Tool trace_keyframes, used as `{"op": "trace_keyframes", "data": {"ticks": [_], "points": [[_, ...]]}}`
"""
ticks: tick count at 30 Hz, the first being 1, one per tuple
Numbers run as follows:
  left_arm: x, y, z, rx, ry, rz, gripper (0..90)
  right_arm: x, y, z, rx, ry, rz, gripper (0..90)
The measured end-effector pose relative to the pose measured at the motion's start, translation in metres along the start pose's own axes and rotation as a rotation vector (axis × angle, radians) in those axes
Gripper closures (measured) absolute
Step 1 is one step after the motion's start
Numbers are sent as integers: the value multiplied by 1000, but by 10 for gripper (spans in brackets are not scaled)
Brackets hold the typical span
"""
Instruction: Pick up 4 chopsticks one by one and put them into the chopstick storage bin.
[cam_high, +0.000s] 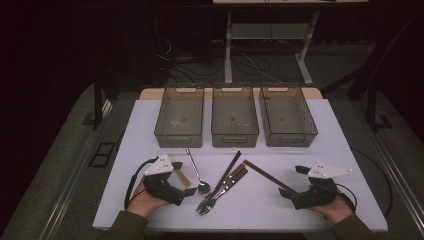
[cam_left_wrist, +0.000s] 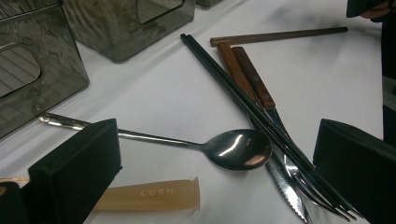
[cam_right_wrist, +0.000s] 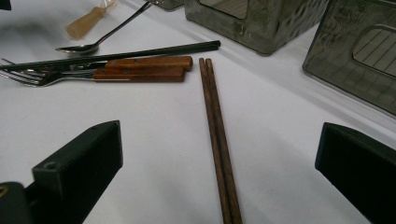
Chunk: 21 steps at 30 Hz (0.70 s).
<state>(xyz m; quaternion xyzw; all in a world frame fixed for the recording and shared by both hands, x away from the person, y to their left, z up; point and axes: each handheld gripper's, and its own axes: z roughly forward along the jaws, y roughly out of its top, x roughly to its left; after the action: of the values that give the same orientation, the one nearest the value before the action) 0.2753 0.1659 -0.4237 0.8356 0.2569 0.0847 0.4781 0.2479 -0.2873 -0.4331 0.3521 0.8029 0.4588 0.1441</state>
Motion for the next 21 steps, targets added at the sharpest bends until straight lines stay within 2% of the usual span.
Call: {"op": "trace_keyframes", "data": {"ticks": [13, 21], "points": [[1, 3, 1, -3, 5, -10, 47, -1, 0, 0, -5, 4, 9, 5], [-2, 8, 4, 1, 10, 5, 189, 1, 1, 0, 1, 0, -2, 5]]}}
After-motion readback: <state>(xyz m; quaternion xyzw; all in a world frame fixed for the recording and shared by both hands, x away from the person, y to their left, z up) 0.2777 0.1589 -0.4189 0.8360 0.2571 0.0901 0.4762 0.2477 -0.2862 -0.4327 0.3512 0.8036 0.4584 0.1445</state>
